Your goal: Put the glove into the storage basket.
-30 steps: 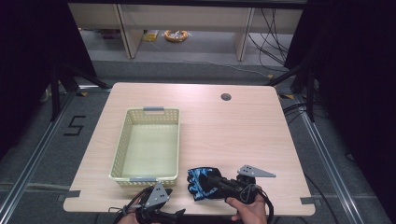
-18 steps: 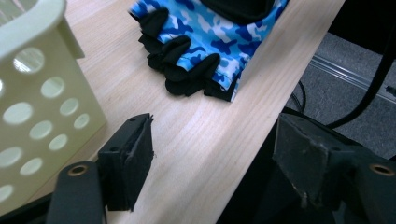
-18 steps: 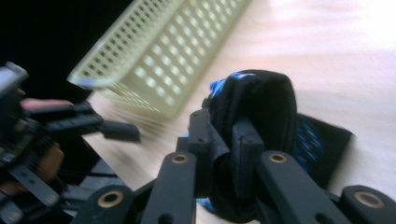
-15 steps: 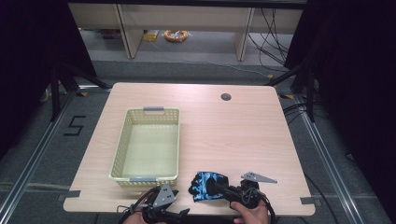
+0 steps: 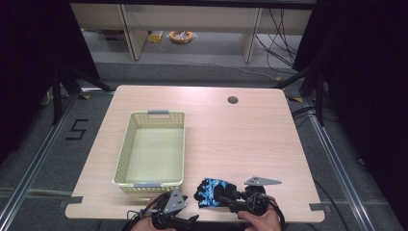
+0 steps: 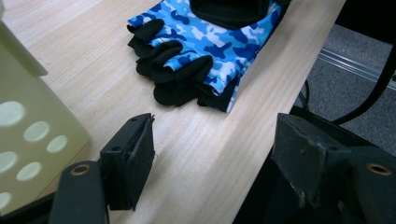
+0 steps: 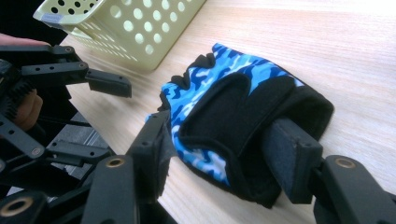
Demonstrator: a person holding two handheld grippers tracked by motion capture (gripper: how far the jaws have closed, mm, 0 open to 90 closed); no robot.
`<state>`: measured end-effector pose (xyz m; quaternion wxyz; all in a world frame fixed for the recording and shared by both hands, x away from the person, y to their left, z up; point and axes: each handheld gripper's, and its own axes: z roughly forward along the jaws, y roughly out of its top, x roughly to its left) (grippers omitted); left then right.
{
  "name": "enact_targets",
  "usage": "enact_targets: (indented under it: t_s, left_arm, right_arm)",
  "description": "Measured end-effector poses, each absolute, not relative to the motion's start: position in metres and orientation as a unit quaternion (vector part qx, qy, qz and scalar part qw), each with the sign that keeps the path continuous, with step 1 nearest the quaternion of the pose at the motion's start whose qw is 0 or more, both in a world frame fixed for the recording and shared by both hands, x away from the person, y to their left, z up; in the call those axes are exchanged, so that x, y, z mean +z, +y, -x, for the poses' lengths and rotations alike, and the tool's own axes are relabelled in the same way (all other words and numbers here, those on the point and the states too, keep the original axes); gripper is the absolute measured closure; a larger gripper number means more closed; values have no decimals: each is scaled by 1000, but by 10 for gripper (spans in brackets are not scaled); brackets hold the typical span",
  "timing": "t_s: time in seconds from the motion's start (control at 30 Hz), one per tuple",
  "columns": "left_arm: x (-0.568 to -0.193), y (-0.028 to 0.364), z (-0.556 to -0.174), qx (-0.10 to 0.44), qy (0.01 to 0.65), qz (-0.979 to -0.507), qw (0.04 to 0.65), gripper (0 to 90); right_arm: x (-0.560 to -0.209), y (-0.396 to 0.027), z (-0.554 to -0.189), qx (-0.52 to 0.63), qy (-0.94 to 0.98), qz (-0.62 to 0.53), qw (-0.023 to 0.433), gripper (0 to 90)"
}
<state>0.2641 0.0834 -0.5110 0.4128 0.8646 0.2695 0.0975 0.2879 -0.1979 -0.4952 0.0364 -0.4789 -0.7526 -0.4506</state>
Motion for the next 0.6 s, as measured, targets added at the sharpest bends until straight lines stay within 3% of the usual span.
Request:
enact_targets:
  t_s: [0.1, 0.23, 0.37, 0.6]
  left_arm:
    - [-510, 83, -265, 96, 268, -865, 413, 284]
    - [-509, 85, -265, 97, 276, -864, 409, 278]
    - [-504, 85, -267, 102, 272, -864, 411, 269]
    - [-499, 74, -272, 109, 258, -868, 409, 267]
  right_arm:
    - [-491, -201, -287, -448, -749, 487, 32, 433]
    - [-483, -213, -285, -441, -760, 478, -10, 435]
    - [-483, -236, -286, -435, -738, 515, -30, 504]
    - [-498, -246, -295, -441, -712, 547, -2, 527]
